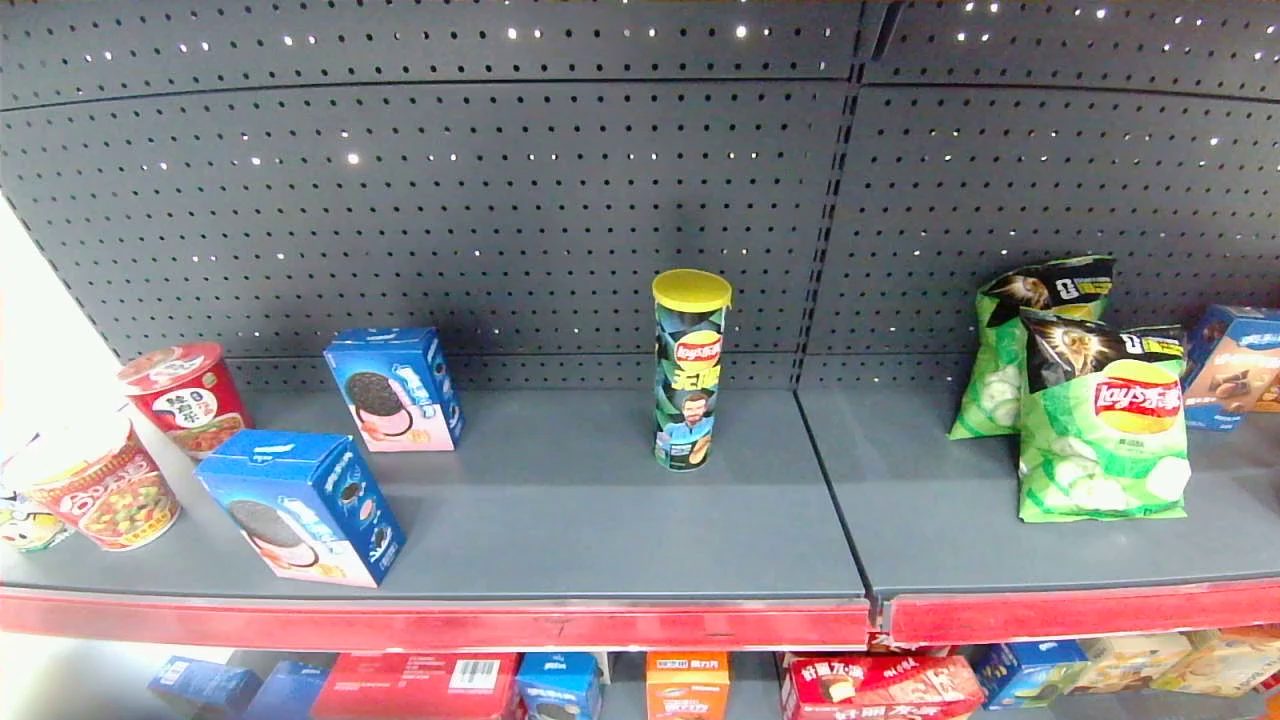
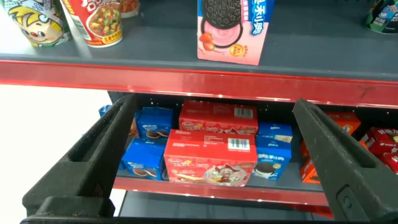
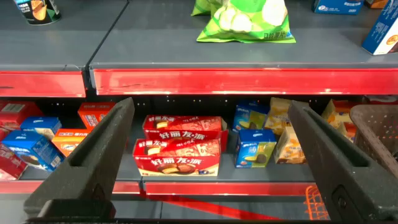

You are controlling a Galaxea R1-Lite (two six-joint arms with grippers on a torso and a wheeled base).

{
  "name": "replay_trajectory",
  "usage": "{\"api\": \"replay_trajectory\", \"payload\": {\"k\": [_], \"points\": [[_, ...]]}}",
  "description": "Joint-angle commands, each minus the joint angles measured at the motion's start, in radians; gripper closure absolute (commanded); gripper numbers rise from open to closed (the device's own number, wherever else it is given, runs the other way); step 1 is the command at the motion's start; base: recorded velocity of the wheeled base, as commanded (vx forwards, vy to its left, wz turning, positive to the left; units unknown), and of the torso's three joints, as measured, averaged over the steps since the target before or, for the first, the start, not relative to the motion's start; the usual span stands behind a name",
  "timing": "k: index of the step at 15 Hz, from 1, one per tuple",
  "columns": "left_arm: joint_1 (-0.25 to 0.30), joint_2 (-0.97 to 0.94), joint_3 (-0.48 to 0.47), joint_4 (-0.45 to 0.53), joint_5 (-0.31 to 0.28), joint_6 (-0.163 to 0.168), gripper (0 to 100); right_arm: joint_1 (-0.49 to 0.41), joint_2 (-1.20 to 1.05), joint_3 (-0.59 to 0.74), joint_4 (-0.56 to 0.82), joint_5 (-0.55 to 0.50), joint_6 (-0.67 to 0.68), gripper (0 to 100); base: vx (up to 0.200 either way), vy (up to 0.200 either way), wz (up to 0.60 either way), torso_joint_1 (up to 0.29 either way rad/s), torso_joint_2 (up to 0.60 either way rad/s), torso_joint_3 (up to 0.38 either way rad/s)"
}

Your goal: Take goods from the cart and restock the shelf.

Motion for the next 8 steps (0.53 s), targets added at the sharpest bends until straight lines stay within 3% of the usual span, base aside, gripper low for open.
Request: {"api": "replay_trajectory", "payload": {"k": [1, 7, 8], "points": [[0.001, 0.001, 0.0, 0.0, 0.001, 0.0, 0, -0.002, 0.0, 0.0, -0.002, 0.002, -0.002, 0, 0.0, 0.0, 0.0, 0.0, 0.0, 0.0], [0.001, 0.001, 0.002, -0.002, 0.001, 0.0, 0, 0.0, 0.0, 0.0, 0.0, 0.003, -0.003, 0, 0.0, 0.0, 0.0, 0.0, 0.0, 0.0], [0.001, 0.0, 0.002, -0.002, 0.002, 0.0, 0, 0.0, 0.0, 0.0, 0.0, 0.003, -0.003, 0, 0.0, 0.0, -0.6, 0.002, 0.0, 0.002]]}}
